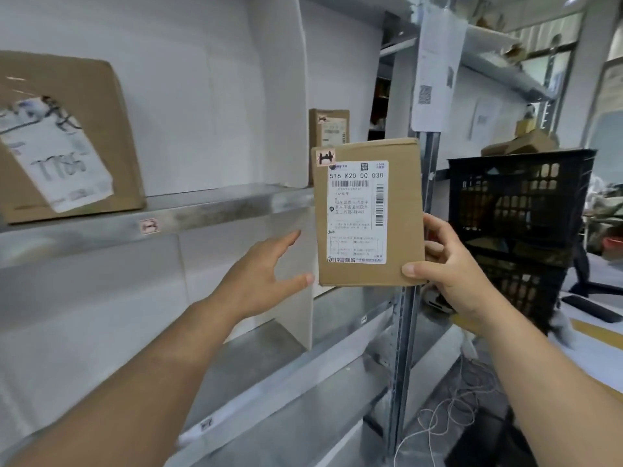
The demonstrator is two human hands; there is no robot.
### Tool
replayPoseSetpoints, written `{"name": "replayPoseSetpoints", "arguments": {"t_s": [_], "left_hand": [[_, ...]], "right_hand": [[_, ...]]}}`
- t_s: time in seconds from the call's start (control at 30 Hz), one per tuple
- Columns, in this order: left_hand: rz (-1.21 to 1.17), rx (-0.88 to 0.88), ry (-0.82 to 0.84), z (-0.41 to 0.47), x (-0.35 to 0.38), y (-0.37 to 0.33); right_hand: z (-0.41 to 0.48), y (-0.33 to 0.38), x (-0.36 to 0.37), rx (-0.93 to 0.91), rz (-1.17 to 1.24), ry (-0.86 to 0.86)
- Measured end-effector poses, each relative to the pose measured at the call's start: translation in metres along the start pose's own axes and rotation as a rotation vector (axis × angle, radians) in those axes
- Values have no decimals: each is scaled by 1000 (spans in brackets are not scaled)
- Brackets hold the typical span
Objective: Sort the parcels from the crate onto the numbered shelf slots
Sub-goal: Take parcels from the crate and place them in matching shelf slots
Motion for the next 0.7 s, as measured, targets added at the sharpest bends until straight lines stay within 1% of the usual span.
{"name": "replayPoseSetpoints", "arguments": {"t_s": [0.13,0.27,0.47,0.6,0.7], "left_hand": [[46,52,37,42,24,-13],[95,73,13,88,45,-27],[186,59,-66,158,70,-50],[263,-2,-107,203,81,-61],[271,-36,-122,230,90,-64]], "right_hand": [[25,-11,-43,-9,14,-72],[62,-24,-87,-40,20,-94],[141,-49,-142,-88,48,-29],[193,-59,-167,-114,68,42],[231,-68,-182,-140,98,84]]}}
Point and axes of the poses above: each hand's wrist, its own z-axis towards the middle knuckle, its own x-axis out of the palm, y = z × x, the point moved 8 cm from there along z, towards the middle knuckle, and after that the axes turned 4 degrees about -z, right-handed, at the moved point
